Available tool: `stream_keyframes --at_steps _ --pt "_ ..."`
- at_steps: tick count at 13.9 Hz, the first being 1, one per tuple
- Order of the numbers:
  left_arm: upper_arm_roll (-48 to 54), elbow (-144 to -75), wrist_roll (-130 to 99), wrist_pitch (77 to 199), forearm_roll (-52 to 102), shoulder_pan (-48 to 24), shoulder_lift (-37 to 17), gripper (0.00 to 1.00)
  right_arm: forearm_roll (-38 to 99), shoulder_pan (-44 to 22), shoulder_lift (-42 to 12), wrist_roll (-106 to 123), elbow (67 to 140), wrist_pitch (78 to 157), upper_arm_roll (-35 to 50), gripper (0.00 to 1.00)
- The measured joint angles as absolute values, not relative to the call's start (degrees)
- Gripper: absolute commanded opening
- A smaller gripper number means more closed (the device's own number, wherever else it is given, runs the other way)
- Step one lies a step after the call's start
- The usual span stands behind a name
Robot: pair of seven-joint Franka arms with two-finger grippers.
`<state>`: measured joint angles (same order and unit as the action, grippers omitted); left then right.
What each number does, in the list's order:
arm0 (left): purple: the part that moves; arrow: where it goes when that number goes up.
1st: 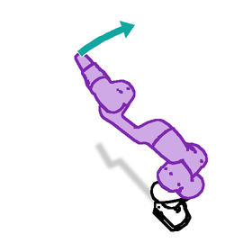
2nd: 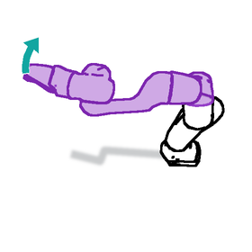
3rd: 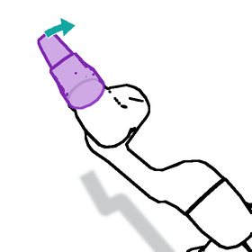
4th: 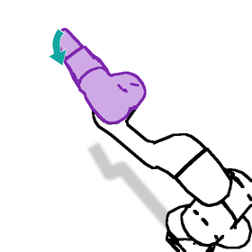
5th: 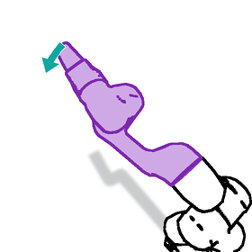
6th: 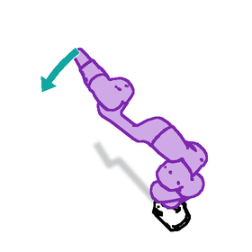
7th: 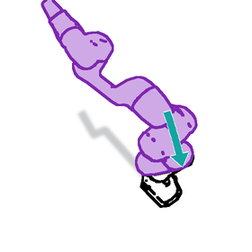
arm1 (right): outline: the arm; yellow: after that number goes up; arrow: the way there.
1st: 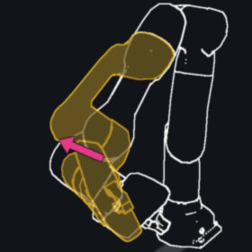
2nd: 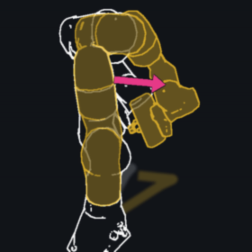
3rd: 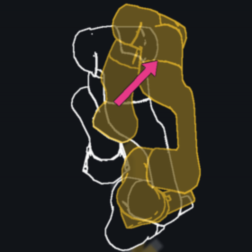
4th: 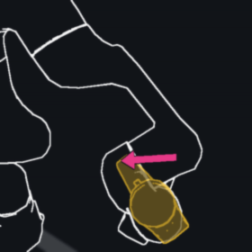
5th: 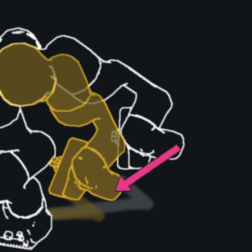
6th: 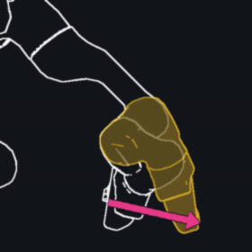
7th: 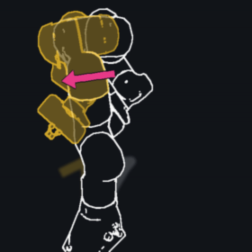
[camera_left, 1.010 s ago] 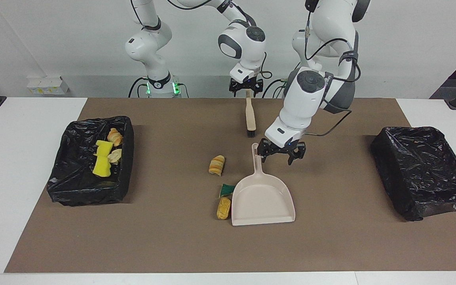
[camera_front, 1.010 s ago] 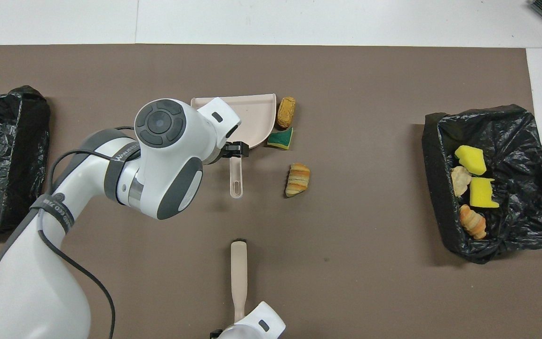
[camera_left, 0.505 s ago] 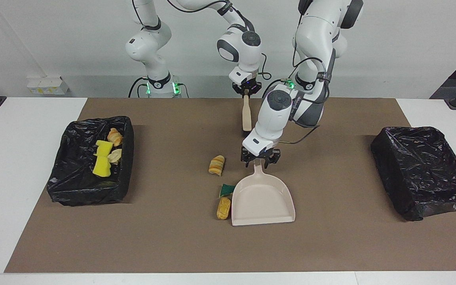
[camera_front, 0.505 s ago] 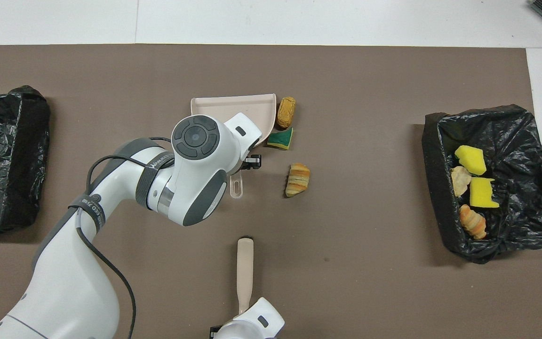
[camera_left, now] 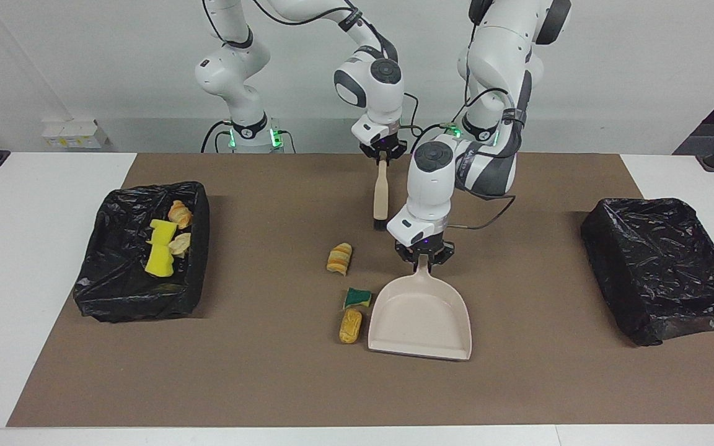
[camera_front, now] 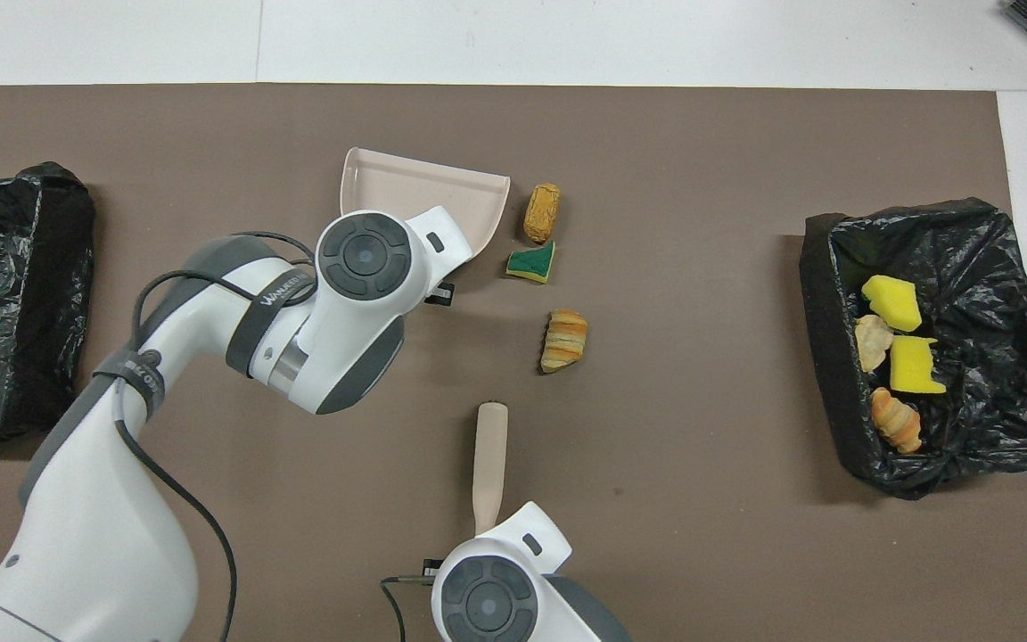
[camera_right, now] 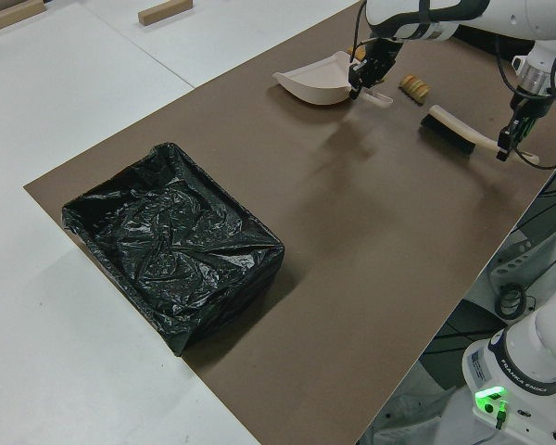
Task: Sweep and dump trash in bin
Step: 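Grasp the dustpan with the left gripper while the right gripper grasps the brush, then sweep the remaining pieces into the dustpan with the right gripper's brush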
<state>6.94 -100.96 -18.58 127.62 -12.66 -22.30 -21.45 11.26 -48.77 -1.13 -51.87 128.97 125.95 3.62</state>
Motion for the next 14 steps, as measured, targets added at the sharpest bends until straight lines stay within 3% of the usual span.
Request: stream_keyframes --at_steps 4,7,14 --pt "6.7 -100.9 6.7 124.0 -12.8 -16.1 -18.7 0.0 10.8 -40.3 4.0 -43.0 128.8 120.2 3.4 0.0" --pt "6.8 -101.0 17.0 122.9 -12.9 -15.8 -18.7 0.0 7.3 -33.7 4.8 -35.5 128.5 120.0 3.2 0.0" --pt "7.7 -101.4 42.2 119.6 -16.5 -16.4 -18.2 0.0 -4.2 -24.7 -3.9 -24.1 115.9 119.5 3.1 0.0"
